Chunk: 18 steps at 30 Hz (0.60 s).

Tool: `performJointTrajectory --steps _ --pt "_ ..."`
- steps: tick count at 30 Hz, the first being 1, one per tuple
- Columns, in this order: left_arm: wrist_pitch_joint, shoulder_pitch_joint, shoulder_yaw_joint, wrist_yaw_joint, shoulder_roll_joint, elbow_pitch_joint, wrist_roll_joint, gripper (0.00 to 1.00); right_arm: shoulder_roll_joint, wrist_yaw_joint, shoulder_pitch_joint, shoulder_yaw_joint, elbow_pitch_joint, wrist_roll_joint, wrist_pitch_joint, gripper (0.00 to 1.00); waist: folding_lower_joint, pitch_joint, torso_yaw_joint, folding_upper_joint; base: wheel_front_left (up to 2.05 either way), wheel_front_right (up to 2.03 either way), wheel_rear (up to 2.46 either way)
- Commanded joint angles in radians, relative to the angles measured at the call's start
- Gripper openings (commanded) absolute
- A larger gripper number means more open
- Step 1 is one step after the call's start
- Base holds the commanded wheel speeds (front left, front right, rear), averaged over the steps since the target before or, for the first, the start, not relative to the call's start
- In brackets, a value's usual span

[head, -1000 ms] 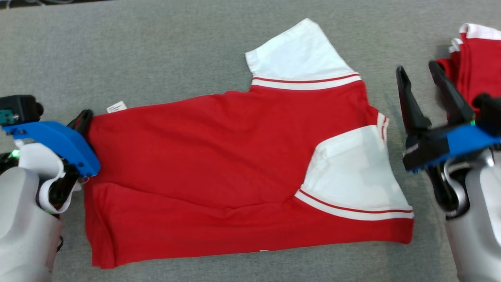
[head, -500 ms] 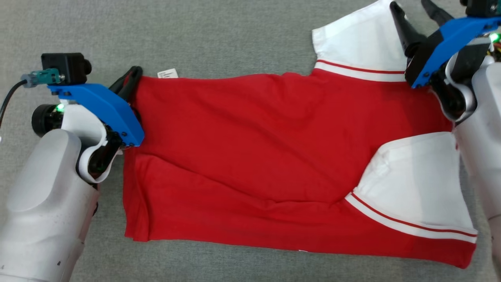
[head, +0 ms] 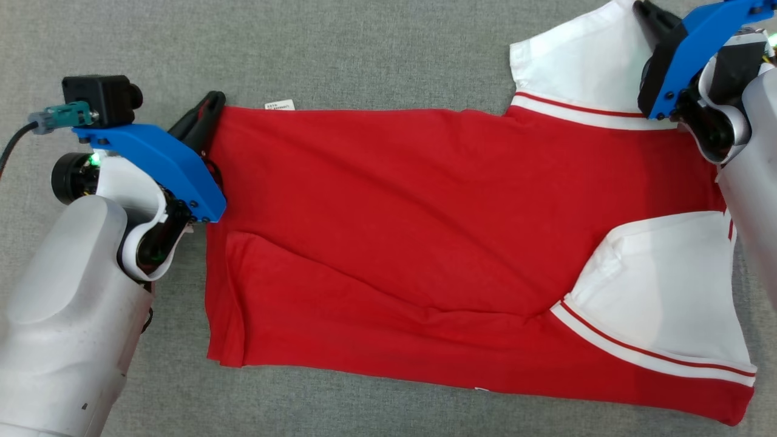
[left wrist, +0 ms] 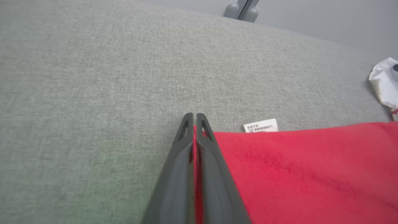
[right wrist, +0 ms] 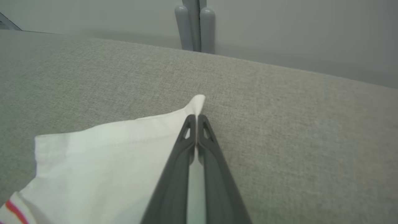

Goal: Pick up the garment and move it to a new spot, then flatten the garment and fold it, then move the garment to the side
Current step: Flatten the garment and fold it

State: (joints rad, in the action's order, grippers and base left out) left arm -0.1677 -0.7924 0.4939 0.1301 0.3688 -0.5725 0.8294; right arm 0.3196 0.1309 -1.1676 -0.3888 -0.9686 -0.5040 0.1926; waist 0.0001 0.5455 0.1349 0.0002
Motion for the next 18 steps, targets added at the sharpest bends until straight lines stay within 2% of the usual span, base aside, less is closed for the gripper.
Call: performJointTrajectory --steps 1,4,11,18 --pt "0.022 -0.004 -0.008 0.001 0.010 0.012 0.006 0.00 0.023 0.000 -0.005 -0.017 0.019 -0.012 -0.047 0.00 -0.0001 -0.013 -0.007 -0.0002 0.00 0.00 0.00" --pt "0.041 0.018 -0.024 -0.001 0.012 0.020 0.022 0.00 0.034 0.000 0.038 -0.052 0.043 -0.025 -0.124 0.00 -0.0001 -0.043 -0.017 -0.0002 0.00 0.00 0.00" --pt "0.061 0.077 -0.051 -0.031 0.060 0.094 0.029 0.00 0.071 0.000 0.118 -0.105 0.135 -0.093 -0.249 0.00 -0.0001 -0.103 -0.060 -0.0002 0.00 0.00 0.00" --pt "0.068 0.173 -0.064 -0.076 0.105 0.206 0.029 0.00 0.115 0.000 0.233 -0.130 0.246 -0.149 -0.317 0.00 -0.0001 -0.146 -0.085 -0.0002 0.00 0.00 0.00"
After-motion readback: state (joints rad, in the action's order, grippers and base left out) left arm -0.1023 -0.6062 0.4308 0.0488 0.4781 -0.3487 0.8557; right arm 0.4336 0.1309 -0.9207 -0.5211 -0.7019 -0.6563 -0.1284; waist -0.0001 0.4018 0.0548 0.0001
